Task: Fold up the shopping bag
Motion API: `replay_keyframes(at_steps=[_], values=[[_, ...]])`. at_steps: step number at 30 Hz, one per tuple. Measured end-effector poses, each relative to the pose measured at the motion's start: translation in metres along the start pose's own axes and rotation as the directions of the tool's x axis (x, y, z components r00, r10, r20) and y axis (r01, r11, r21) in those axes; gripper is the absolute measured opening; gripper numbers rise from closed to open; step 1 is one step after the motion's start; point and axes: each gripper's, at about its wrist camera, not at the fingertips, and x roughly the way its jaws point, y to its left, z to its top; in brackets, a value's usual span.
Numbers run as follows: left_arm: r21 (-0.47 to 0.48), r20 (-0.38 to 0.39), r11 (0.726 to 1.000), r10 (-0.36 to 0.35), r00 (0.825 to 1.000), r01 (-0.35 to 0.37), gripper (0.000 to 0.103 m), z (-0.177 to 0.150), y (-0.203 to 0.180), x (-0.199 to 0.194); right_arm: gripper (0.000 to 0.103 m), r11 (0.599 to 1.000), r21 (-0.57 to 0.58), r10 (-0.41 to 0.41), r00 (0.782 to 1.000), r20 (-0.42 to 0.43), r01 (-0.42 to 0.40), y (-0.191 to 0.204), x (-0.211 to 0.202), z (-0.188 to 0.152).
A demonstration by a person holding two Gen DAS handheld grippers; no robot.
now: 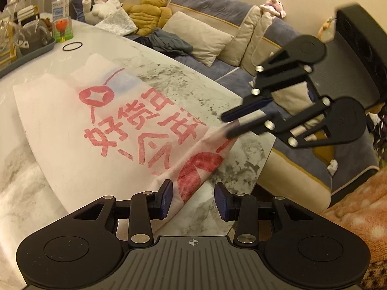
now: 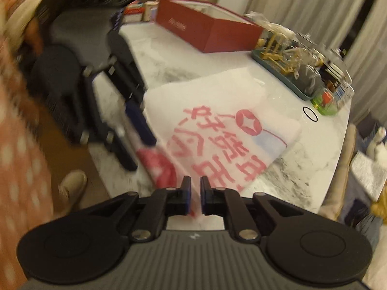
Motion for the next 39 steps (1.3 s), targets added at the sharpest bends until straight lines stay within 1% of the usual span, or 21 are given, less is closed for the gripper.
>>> replay_keyframes(at_steps=[1,3,6,8,10,12,14,16,18,20,21,23,26,27,28,29,30,31,36,39], values=[[-0.012,0.0,1.0,-0.006,1.0,0.006,0.039,0.0,0.002,0.0,0.019,0.999,-0.033,0.001,1.0,-0.005,-0.002,0.003,-0.003,-0.005],[-0.026,0.001,1.0,-0.014,1.0,0.014,0.039,-0.001,0.004,0.0,0.02,0.996,-0.085,0.002,1.0,-0.004,-0.002,0.006,-0.009,-0.011],[-0.065,-0.001,0.997,-0.032,1.0,0.031,0.039,0.0,0.008,0.001,0.02,0.985,-0.17,-0.018,0.999,0.026,0.022,0.018,-0.009,-0.011],[-0.104,-0.004,0.993,-0.049,0.999,0.048,0.039,0.001,0.013,0.002,0.02,0.967,-0.248,-0.037,0.997,0.062,0.051,0.03,-0.006,-0.008],[-0.141,-0.007,0.988,-0.066,0.998,0.064,0.039,0.001,0.018,0.003,0.02,0.934,-0.347,-0.055,0.994,0.099,0.086,0.041,-0.004,-0.003],[-0.172,-0.013,0.982,-0.079,0.997,0.076,0.039,0.002,0.022,0.005,0.02,0.916,-0.394,-0.031,0.992,0.12,0.077,0.045,-0.007,0.001],[-0.185,-0.021,0.98,-0.083,0.996,0.078,0.039,0.004,0.023,0.006,0.027,0.905,-0.423,0.001,0.992,0.123,0.052,0.046,-0.008,0.003],[-0.196,-0.022,0.977,-0.086,0.996,0.08,0.039,0.004,0.024,0.007,0.027,0.899,-0.437,0.019,0.996,0.092,0.023,0.044,-0.001,0.0],[-0.219,-0.016,0.972,-0.092,0.996,0.086,0.039,0.003,0.026,0.007,0.027,0.905,-0.425,0.037,0.998,0.053,-0.011,0.041,0.009,-0.002],[-0.24,-0.013,0.966,-0.102,0.995,0.096,0.039,0.002,0.029,0.007,0.027,0.898,-0.44,0.045,0.999,0.025,-0.029,0.041,0.017,-0.003],[-0.249,-0.014,0.963,-0.107,0.994,0.1,0.039,0.002,0.031,0.007,0.025,0.891,-0.452,0.047,0.999,0.013,-0.035,0.042,0.021,-0.003],[-0.262,-0.015,0.959,-0.112,0.994,0.104,0.039,0.002,0.032,0.007,0.016,0.887,-0.46,0.038,0.999,-0.008,-0.037,0.043,0.026,0.0],[-0.274,-0.02,0.955,-0.123,0.992,0.113,0.039,0.004,0.035,0.008,0.014,0.893,-0.448,0.039,0.999,-0.032,-0.049,0.041,0.028,0.007],[-0.283,-0.021,0.952,-0.129,0.991,0.118,0.039,0.004,0.037,0.008,0.014,0.891,-0.452,0.033,0.999,-0.025,-0.041,0.042,0.027,0.006],[-0.295,-0.022,0.947,-0.138,0.99,0.125,0.039,0.004,0.039,0.008,0.018,0.888,-0.459,0.025,1.0,-0.004,-0.024,0.043,0.023,0.004],[-0.308,-0.024,0.942,-0.147,0.989,0.132,0.039,0.004,0.041,0.008,0.029,0.885,-0.466,0.017,1.0,0.022,-0.004,0.044,0.018,0.0],[-0.323,-0.026,0.936,-0.156,0.987,0.139,0.039,0.005,0.044,0.009,0.034,0.882,-0.472,0.012,0.999,0.043,0.009,0.046,0.013,-0.003],[-0.339,-0.028,0.93,-0.164,0.986,0.145,0.039,0.005,0.046,0.01,0.037,0.881,-0.474,0.016,0.999,0.052,0.011,0.047,0.009,-0.005],[-0.419,-0.025,0.89,-0.207,0.978,0.178,0.039,0.004,0.059,0.014,0.036,0.88,-0.474,0.051,0.996,0.067,-0.013,0.051,0.001,-0.008],[-0.436,-0.026,0.881,-0.215,0.976,0.183,0.039,0.004,0.061,0.015,0.036,0.867,-0.497,0.077,0.995,0.069,-0.033,0.056,0.0,-0.008]])
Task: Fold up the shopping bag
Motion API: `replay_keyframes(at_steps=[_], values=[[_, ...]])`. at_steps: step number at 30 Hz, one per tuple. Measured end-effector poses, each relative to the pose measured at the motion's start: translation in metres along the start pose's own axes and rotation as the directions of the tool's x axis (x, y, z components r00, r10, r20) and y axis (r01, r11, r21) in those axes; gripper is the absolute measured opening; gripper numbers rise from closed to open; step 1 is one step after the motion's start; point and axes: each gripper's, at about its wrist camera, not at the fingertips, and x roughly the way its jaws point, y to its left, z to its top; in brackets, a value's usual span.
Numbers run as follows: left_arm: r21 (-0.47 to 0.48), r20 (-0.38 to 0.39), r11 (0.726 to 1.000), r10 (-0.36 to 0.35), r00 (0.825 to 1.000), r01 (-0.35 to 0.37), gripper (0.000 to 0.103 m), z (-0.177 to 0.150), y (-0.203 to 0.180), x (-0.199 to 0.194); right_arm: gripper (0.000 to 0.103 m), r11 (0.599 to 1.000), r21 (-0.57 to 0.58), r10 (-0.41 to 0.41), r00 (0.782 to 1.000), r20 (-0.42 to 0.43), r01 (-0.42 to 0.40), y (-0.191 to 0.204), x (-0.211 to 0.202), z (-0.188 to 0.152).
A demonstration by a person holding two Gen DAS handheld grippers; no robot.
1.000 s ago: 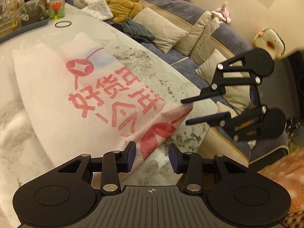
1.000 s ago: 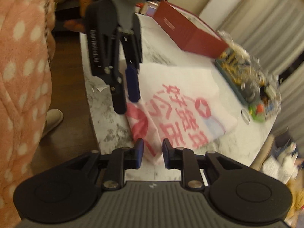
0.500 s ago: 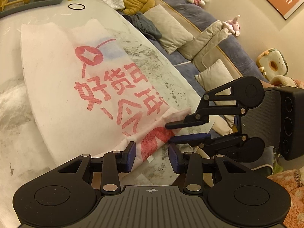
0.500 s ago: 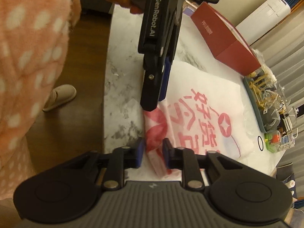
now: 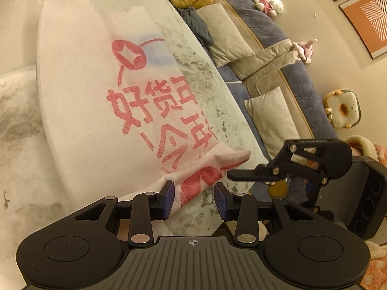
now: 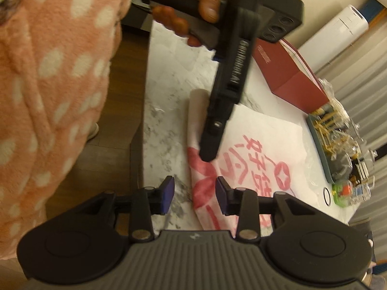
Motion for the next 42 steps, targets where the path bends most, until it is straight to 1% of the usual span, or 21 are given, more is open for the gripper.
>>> replay_keyframes(at_steps=[4,9,12,13,14,15,18,20,21,22,24,25,27,29,31,33,35,38,40,41,42], values=[[-0.017,-0.002,1.0,-0.003,1.0,0.003,0.039,0.001,0.001,0.001,0.036,0.998,-0.054,0.033,0.999,-0.007,-0.034,0.003,0.006,0.002],[-0.04,-0.006,0.999,-0.028,1.0,0.028,0.039,0.001,0.007,0.001,0.036,0.997,-0.074,0.011,1.0,-0.007,-0.011,-0.007,0.018,-0.002],[-0.043,-0.007,0.998,-0.038,0.999,0.037,0.039,0.002,0.009,0.001,0.032,0.993,-0.115,0.004,1.0,-0.011,-0.005,-0.016,0.024,-0.005],[-0.039,-0.005,0.999,-0.038,0.999,0.038,0.039,0.002,0.009,0.001,0.028,0.993,-0.119,0.018,1.0,-0.013,-0.019,-0.019,0.026,-0.006],[-0.023,-0.001,0.999,-0.034,0.999,0.034,0.039,0.001,0.007,0.001,0.017,0.993,-0.108,0.044,0.999,-0.017,-0.046,-0.023,0.027,-0.006],[-0.002,0.004,1.0,-0.026,1.0,0.026,0.039,0.0,0.004,0.0,0.012,0.993,-0.096,0.066,0.998,-0.021,-0.068,-0.026,0.029,-0.006],[0.134,0.026,0.99,0.037,0.999,-0.04,0.039,-0.007,-0.014,-0.003,0.008,0.993,0.007,0.119,0.992,-0.031,-0.119,-0.038,0.031,-0.005],[0.283,0.055,0.95,0.12,0.991,-0.131,0.039,-0.013,-0.035,-0.006,0.008,0.964,0.185,0.197,0.98,-0.027,-0.189,-0.059,0.035,-0.006],[0.364,0.069,0.913,0.168,0.983,-0.182,0.039,-0.017,-0.047,-0.006,0.008,0.931,0.286,0.242,0.97,-0.016,-0.228,-0.071,0.039,-0.009],[0.449,0.087,0.863,0.217,0.972,-0.233,0.039,-0.021,-0.059,-0.005,0.008,0.883,0.385,0.288,0.958,0.004,-0.267,-0.085,0.043,-0.014],[0.581,0.118,0.756,0.287,0.951,-0.301,0.039,-0.028,-0.075,0.002,0.008,0.753,0.561,0.38,0.923,0.057,-0.344,-0.11,0.051,-0.028],[0.615,0.129,0.719,0.313,0.941,-0.323,0.039,-0.029,-0.079,0.007,0.008,0.671,0.636,0.424,0.901,0.092,-0.381,-0.122,0.057,-0.037],[0.638,0.144,0.681,0.352,0.925,-0.358,0.039,-0.025,-0.08,0.013,0.008,0.533,0.727,0.488,0.859,0.154,-0.433,-0.138,0.067,-0.052],[0.646,0.14,0.667,0.373,0.917,-0.37,0.039,-0.02,-0.078,0.016,0.008,0.398,0.79,0.533,0.818,0.216,-0.467,-0.151,0.076,-0.067],[0.678,0.14,0.631,0.393,0.909,-0.377,0.039,-0.019,-0.077,0.02,0.008,0.264,0.833,0.558,0.781,0.279,-0.486,-0.158,0.084,-0.082],[0.706,0.142,0.601,0.398,0.906,-0.375,0.039,-0.02,-0.078,0.022,0.008,0.149,0.854,0.562,0.753,0.341,-0.498,-0.158,0.09,-0.097],[0.72,0.129,0.594,0.393,0.91,-0.359,0.039,-0.02,-0.078,0.022,0.008,0.043,0.862,0.56,0.727,0.397,-0.505,-0.157,0.094,-0.111],[0.738,0.1,0.592,0.379,0.92,-0.324,0.039,-0.022,-0.083,0.021,0.008,-0.052,0.858,0.564,0.693,0.448,-0.512,-0.149,0.097,-0.121],[0.737,0.084,0.602,0.367,0.926,-0.306,0.039,-0.025,-0.083,0.018,0.008,-0.077,0.853,0.569,0.679,0.463,-0.517,-0.143,0.097,-0.123],[0.731,0.075,0.616,0.358,0.931,-0.296,0.039,-0.025,-0.083,0.016,0.008,-0.086,0.852,0.569,0.676,0.468,-0.517,-0.141,0.096,-0.124],[0.713,0.065,0.642,0.343,0.937,-0.284,0.039,-0.024,-0.08,0.014,0.008,-0.089,0.851,0.569,0.675,0.47,-0.517,-0.139,0.095,-0.124]])
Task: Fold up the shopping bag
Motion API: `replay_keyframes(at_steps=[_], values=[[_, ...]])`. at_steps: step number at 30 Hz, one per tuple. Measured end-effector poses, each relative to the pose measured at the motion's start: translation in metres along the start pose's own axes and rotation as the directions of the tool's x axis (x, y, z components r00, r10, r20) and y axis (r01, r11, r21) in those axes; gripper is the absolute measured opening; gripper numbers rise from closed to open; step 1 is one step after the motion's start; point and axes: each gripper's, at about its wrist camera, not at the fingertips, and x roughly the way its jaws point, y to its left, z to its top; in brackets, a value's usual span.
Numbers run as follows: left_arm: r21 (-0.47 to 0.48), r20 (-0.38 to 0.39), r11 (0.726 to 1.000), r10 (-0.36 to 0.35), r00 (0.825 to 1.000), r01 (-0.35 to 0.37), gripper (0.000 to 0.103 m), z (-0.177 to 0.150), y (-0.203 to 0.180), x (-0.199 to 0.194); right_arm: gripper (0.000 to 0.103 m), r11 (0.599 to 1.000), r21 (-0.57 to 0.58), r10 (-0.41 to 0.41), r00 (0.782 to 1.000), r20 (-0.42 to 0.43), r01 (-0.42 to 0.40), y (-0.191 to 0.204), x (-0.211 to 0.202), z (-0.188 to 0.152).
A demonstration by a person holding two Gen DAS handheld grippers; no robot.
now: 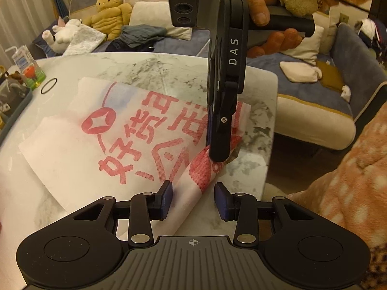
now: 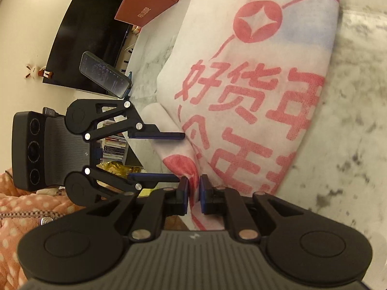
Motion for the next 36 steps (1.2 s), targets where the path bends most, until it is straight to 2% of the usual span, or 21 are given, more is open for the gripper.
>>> replay_keyframes(at_steps=[2,4,7,9,10,11,12,14,15,16,17,18,19,20,22,23,26,28,30,32,36], values=[[-0.099,0.018,0.994,-0.05,0.999,0.052,0.039,-0.004,0.013,-0.001,0.008,1.0,-0.005,0.0,1.0,0.002,0.0,0.002,0.0,0.0],[-0.215,0.038,0.97,-0.106,0.994,0.111,0.039,-0.008,0.033,0.001,0.008,1.0,-0.005,-0.004,1.0,0.008,0.004,0.002,-0.001,0.008],[-0.3,0.04,0.938,-0.168,0.985,0.172,0.039,-0.008,0.052,0.005,0.01,0.999,-0.021,-0.033,0.999,0.027,0.033,0.005,-0.003,0.009],[-0.359,0.038,0.91,-0.207,0.978,0.207,0.039,-0.01,0.061,0.006,0.018,0.986,-0.107,-0.122,0.991,0.06,0.128,0.025,-0.006,0.005],[-0.4,0.046,0.888,-0.229,0.972,0.228,0.039,-0.013,0.066,0.006,0.034,0.96,-0.182,-0.198,0.976,0.093,0.212,0.041,-0.008,0.001],[-0.438,0.056,0.864,-0.25,0.967,0.249,0.039,-0.016,0.07,0.006,0.06,0.913,-0.267,-0.283,0.95,0.134,0.31,0.059,-0.009,-0.005],[-0.463,0.065,0.845,-0.268,0.961,0.267,0.039,-0.018,0.074,0.007,0.069,0.84,-0.365,-0.359,0.915,0.183,0.402,0.079,-0.009,-0.016],[-0.488,0.077,0.822,-0.293,0.953,0.292,0.039,-0.022,0.078,0.009,0.071,0.631,-0.576,-0.439,0.851,0.287,0.52,0.112,-0.002,-0.043],[-0.488,0.078,0.821,-0.298,0.952,0.297,0.039,-0.023,0.078,0.009,0.07,0.509,-0.663,-0.461,0.824,0.329,0.549,0.123,0.005,-0.057],[-0.487,0.079,0.82,-0.302,0.95,0.301,0.039,-0.024,0.078,0.009,0.062,0.386,-0.725,-0.492,0.792,0.362,0.571,0.131,0.018,-0.068],[-0.485,0.079,0.82,-0.304,0.949,0.304,0.039,-0.024,0.078,0.008,0.047,0.27,-0.764,-0.53,0.753,0.39,0.586,0.137,0.035,-0.072],[-0.484,0.082,0.82,-0.305,0.949,0.305,0.039,-0.025,0.078,0.008,0.037,0.167,-0.788,-0.564,0.713,0.416,0.592,0.138,0.052,-0.075],[-0.485,0.086,0.819,-0.306,0.948,0.308,0.039,-0.027,0.078,0.007,0.025,0.1,-0.801,-0.585,0.686,0.433,0.591,0.137,0.064,-0.076],[-0.486,0.089,0.818,-0.303,0.949,0.307,0.039,-0.028,0.077,0.006,0.022,0.088,-0.804,-0.589,0.681,0.434,0.588,0.135,0.07,-0.075],[-0.482,0.09,0.826,-0.287,0.954,0.294,0.039,-0.03,0.076,0.004,0.012,0.123,-0.8,-0.581,0.696,0.422,0.587,0.131,0.074,-0.071],[-0.462,0.085,0.842,-0.27,0.959,0.278,0.039,-0.029,0.072,0.001,0.008,0.181,-0.791,-0.574,0.716,0.398,0.585,0.129,0.072,-0.066],[-0.351,0.081,0.915,-0.182,0.98,0.198,0.039,-0.026,0.056,-0.005,0.007,0.473,-0.705,-0.514,0.816,0.266,0.528,0.121,0.057,-0.041],[-0.316,0.091,0.938,-0.121,0.989,0.144,0.039,-0.03,0.046,-0.014,0.007,0.616,-0.629,-0.469,0.862,0.19,0.474,0.109,0.045,-0.026],[-0.299,0.111,0.949,-0.069,0.991,0.099,0.039,-0.034,0.039,-0.022,0.007,0.729,-0.545,-0.417,0.9,0.125,0.413,0.095,0.035,-0.011],[-0.316,0.152,0.945,-0.042,0.988,0.089,0.039,-0.037,0.039,-0.031,0.007,0.809,-0.474,-0.36,0.93,0.07,0.348,0.083,0.03,0.002],[-0.356,0.162,0.93,-0.032,0.986,0.089,0.039,-0.043,0.044,-0.034,0.006,0.913,-0.333,-0.258,0.966,-0.022,0.236,0.058,0.024,0.026]])
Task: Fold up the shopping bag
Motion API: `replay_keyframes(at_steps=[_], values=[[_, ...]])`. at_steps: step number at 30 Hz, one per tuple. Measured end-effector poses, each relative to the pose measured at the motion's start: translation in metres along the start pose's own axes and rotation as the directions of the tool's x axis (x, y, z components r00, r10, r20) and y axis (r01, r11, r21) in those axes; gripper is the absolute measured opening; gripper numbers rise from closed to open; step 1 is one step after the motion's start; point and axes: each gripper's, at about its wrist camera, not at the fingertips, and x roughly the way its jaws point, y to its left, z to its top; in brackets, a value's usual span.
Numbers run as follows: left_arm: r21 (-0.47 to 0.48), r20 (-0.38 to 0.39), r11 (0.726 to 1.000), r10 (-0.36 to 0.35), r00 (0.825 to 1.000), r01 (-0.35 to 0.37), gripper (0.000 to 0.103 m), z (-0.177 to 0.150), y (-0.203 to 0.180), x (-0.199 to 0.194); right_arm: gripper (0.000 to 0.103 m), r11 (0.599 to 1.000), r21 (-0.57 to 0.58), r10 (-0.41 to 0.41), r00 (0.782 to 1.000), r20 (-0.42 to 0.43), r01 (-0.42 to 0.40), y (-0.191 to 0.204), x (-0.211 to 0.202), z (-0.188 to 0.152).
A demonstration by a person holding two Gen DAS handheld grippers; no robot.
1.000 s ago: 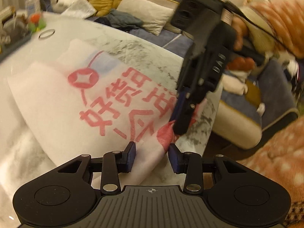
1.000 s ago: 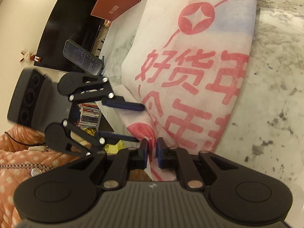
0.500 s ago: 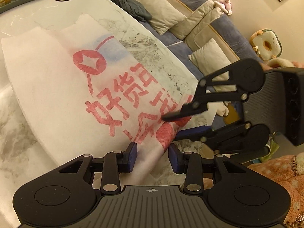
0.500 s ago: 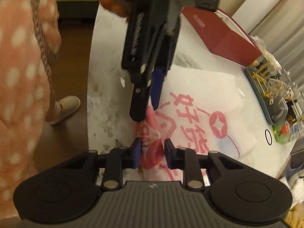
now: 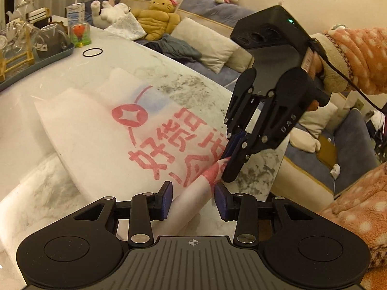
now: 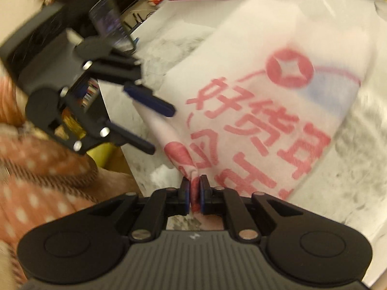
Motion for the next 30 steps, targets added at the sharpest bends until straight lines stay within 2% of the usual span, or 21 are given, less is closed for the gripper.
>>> replay_keyframes(at_steps=[5,9,11,15,18,22,25,26,27,28,29,30], values=[[-0.091,0.031,0.996,0.02,0.999,-0.018,0.039,-0.001,0.011,0.01,0.006,0.973,0.202,0.12,0.992,-0.033,-0.111,-0.027,0.005,0.009],[-0.021,0.053,0.998,0.055,0.997,-0.054,0.039,-0.002,-0.003,0.004,0.006,0.95,0.277,0.16,0.986,-0.038,-0.143,-0.033,0.009,0.008],[0.01,0.053,0.996,0.084,0.995,-0.084,0.039,0.002,-0.007,0.002,0.005,0.951,0.278,0.153,0.987,-0.051,-0.133,-0.031,0.011,0.011],[0.01,-0.003,0.988,0.155,0.988,-0.155,0.039,0.01,-0.006,0.017,0.005,0.962,0.254,0.126,0.988,-0.085,-0.101,-0.026,0.014,0.019],[-0.039,-0.046,0.981,0.186,0.981,-0.188,0.039,0.011,-0.004,0.026,0.005,0.965,0.247,0.114,0.989,-0.093,-0.088,-0.027,0.013,0.021],[-0.117,-0.062,0.975,0.183,0.981,-0.19,0.041,0.008,0.004,0.028,0.005,0.964,0.256,0.091,0.993,-0.075,-0.069,-0.022,0.012,0.018],[-0.125,-0.072,0.973,0.184,0.98,-0.192,0.041,0.007,0.005,0.028,0.006,0.978,0.207,0.01,0.998,-0.056,0.002,-0.005,0.01,0.015],[-0.125,-0.076,0.973,0.185,0.98,-0.193,0.041,0.008,0.006,0.028,0.011,0.988,0.145,-0.053,0.998,-0.045,0.059,0.009,0.009,0.013],[-0.132,-0.078,0.973,0.182,0.98,-0.191,0.041,0.007,0.006,0.028,0.016,0.987,0.049,-0.15,0.988,-0.022,0.151,0.027,0.008,0.01],[-0.146,-0.078,0.972,0.176,0.981,-0.186,0.041,0.007,0.008,0.028,0.033,0.958,-0.074,-0.275,0.961,0.024,0.276,0.049,0.006,0.003],[-0.161,-0.078,0.971,0.168,0.983,-0.179,0.041,0.007,0.01,0.027,0.047,0.89,-0.205,-0.395,0.913,0.101,0.408,0.07,0.006,-0.009],[-0.171,-0.079,0.97,0.162,0.984,-0.173,0.041,0.007,0.012,0.027,0.049,0.786,-0.326,-0.483,0.851,0.205,0.525,0.091,0.008,-0.024]])
